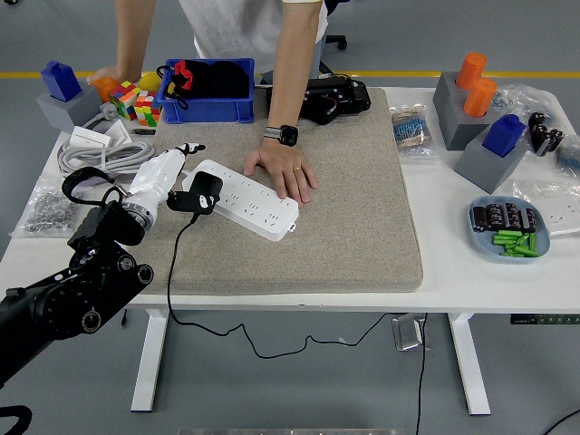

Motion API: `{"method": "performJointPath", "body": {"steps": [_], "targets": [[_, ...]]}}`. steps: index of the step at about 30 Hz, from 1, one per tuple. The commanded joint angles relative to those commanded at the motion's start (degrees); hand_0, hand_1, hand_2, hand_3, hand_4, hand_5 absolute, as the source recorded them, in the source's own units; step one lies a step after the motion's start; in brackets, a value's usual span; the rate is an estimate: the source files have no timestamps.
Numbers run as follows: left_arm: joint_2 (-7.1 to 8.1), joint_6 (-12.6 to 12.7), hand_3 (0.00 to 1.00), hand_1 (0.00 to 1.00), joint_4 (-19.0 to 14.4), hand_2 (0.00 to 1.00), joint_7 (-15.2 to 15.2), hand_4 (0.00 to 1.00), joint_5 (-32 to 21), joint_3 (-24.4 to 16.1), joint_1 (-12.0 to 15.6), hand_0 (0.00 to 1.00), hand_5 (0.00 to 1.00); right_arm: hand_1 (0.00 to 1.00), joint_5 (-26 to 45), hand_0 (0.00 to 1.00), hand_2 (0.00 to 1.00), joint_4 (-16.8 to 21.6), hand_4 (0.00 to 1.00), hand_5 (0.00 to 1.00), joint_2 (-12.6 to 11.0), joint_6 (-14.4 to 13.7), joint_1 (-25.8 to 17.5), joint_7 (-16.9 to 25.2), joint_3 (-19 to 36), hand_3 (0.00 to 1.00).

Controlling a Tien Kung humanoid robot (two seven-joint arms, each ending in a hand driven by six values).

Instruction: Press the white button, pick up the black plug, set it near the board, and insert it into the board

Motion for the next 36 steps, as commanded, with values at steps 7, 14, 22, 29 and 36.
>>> {"method": "performJointPath", "body": {"steps": [7, 14, 22, 29, 36], "targets": [[1.53, -0.35, 0.879, 0.941, -5.11, 0.874, -1.53, 0.919, -1.52, -0.27, 2.27, 0.871, 0.261, 0.709, -0.05, 0.807, 0.709, 0.05, 0.722, 0.473, 0.05, 0.02, 0.06, 0.05, 0.26, 0.651], [3.77, 3.46, 0.858, 0.933, -8.28, 0.861, -8.97, 0.913, -1.92, -0.62, 5.33, 0.862, 0.275, 0.709, -0.03, 0.807, 0.709, 0.05, 0.722, 0.472, -0.04, 0.02, 0.0, 0.11, 0.14, 0.651], [5.98, 4.76, 0.792, 0.902, -8.56, 0.812, -14.14, 0.853, -0.29, -1.16, 8.59, 0.857, 0.346, 0.709, -0.01, 0.806, 0.708, 0.05, 0.722, 0.471, -0.11, 0.07, 0.0, 0.16, -0.09, 0.651], [6.82, 4.59, 0.804, 0.911, -8.88, 0.826, -14.4, 0.833, 2.04, -0.86, 9.8, 0.876, 0.389, 0.708, 0.06, 0.806, 0.708, 0.04, 0.722, 0.471, -0.25, 0.04, 0.1, 0.21, -0.1, 0.651], [6.82, 4.07, 0.814, 0.918, -9.09, 0.838, -13.08, 0.841, 4.97, -0.48, 10.02, 0.886, 0.368, 0.708, 0.19, 0.806, 0.708, 0.07, 0.722, 0.471, -0.38, 0.07, 0.15, 0.24, -0.39, 0.651]]}}
